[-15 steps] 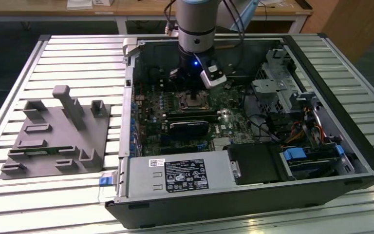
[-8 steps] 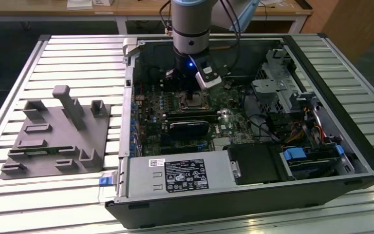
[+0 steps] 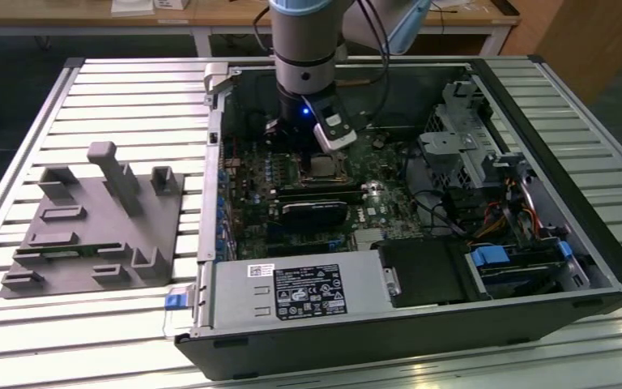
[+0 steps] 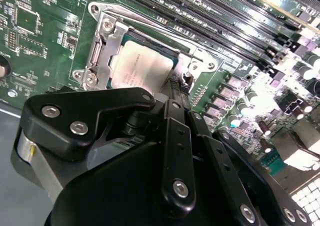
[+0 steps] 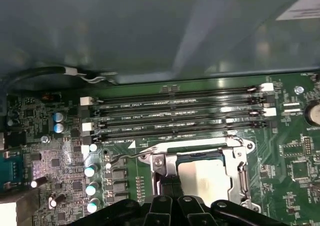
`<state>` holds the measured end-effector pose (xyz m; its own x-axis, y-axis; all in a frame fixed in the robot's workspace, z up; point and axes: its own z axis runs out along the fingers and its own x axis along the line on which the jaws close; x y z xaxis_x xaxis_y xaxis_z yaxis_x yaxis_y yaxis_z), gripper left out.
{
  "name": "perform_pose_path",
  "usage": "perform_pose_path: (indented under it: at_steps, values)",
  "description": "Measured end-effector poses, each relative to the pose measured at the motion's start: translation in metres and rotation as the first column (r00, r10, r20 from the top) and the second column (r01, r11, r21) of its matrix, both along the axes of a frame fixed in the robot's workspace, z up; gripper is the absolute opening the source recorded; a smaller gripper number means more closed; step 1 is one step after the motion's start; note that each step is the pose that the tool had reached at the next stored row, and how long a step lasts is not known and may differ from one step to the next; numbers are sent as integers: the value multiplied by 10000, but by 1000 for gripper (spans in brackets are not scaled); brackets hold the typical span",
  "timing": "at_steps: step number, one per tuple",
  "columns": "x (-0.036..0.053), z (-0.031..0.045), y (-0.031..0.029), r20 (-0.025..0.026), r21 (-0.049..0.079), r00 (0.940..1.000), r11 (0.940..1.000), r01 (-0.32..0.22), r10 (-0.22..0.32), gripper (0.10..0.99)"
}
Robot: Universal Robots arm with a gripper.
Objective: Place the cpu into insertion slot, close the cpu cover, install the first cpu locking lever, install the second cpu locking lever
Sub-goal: 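Close the cpu cover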
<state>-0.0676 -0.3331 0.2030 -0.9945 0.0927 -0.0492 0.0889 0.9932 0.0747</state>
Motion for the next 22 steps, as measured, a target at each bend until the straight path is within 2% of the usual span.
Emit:
perform_pose_path:
  at_steps: [4, 22]
  values:
    - [-3, -27, 0, 1, 1, 9999, 9999, -155, 155, 106]
    - [-3, -53, 0, -1, -2, 9999, 9999, -169, 169, 106]
